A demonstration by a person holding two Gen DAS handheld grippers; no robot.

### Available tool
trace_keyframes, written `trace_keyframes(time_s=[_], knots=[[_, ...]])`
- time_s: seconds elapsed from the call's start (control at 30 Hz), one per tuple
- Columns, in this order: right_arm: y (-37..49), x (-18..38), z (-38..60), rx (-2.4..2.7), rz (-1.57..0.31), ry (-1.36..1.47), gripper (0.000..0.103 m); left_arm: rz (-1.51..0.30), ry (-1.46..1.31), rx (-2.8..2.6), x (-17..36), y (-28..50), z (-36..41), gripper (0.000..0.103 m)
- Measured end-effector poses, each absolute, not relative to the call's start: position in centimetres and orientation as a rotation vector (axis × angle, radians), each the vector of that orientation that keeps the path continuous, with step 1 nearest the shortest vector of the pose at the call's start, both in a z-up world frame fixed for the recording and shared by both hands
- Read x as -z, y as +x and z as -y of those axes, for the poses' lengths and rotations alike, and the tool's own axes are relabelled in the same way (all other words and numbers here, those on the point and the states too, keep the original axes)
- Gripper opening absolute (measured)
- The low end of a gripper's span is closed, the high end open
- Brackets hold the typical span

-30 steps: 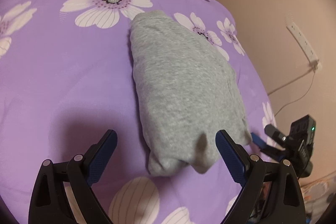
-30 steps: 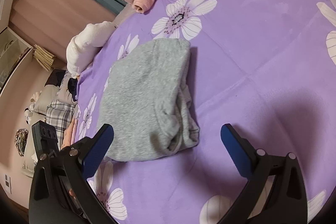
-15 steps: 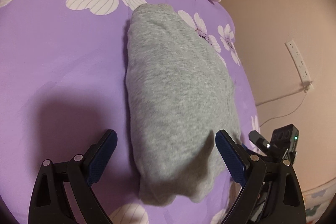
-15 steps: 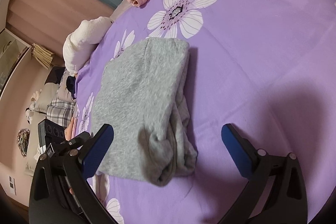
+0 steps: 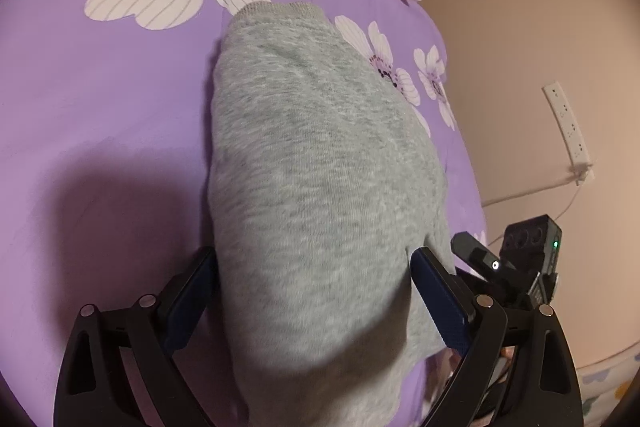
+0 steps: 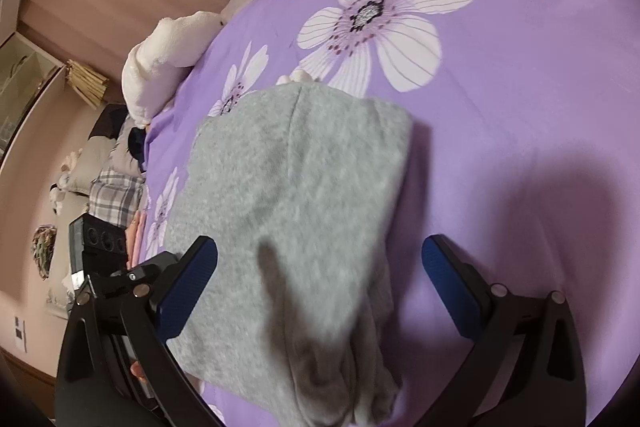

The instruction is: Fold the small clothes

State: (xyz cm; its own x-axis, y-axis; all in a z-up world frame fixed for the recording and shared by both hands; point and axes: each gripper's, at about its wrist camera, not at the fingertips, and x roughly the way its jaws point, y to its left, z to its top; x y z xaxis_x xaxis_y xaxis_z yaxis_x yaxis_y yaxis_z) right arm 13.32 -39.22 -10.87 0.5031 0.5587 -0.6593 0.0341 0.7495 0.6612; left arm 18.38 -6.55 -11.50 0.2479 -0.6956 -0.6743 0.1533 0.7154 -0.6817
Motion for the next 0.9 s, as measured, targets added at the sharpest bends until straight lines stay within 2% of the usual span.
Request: trace_keyframes(time_s=[0.13,0.53,0.7,0.77,0.9], knots=[[14.7,11.1,39.1,-0.396,-1.019,0.7,0.096,-1.19,-0.55,0.632,11.7,18.7,6.7,0.098],[16.9,11.8,37.7,-0.46,-1.04,0.683,0.085,-1.199,-0.565,0.645,12.1,20.0,6.7,0.098],[16.5,11.6,37.7,-0.414,-1.035,0.641,0.069,-1.191,-0.561,0.627,12.0,19.8,6.9,0.098],[16.2,11.5,37.7,-0.404,-1.028,0.644,0.064,-1.184,-0.564,0.608,11.9,19.6,6.8,0.095],[15.8,10.8,36.8,-0.383,-1.009,0.605,0.047,-1.179,-0.56,0.574,11.9,19.2,6.3,0.084]])
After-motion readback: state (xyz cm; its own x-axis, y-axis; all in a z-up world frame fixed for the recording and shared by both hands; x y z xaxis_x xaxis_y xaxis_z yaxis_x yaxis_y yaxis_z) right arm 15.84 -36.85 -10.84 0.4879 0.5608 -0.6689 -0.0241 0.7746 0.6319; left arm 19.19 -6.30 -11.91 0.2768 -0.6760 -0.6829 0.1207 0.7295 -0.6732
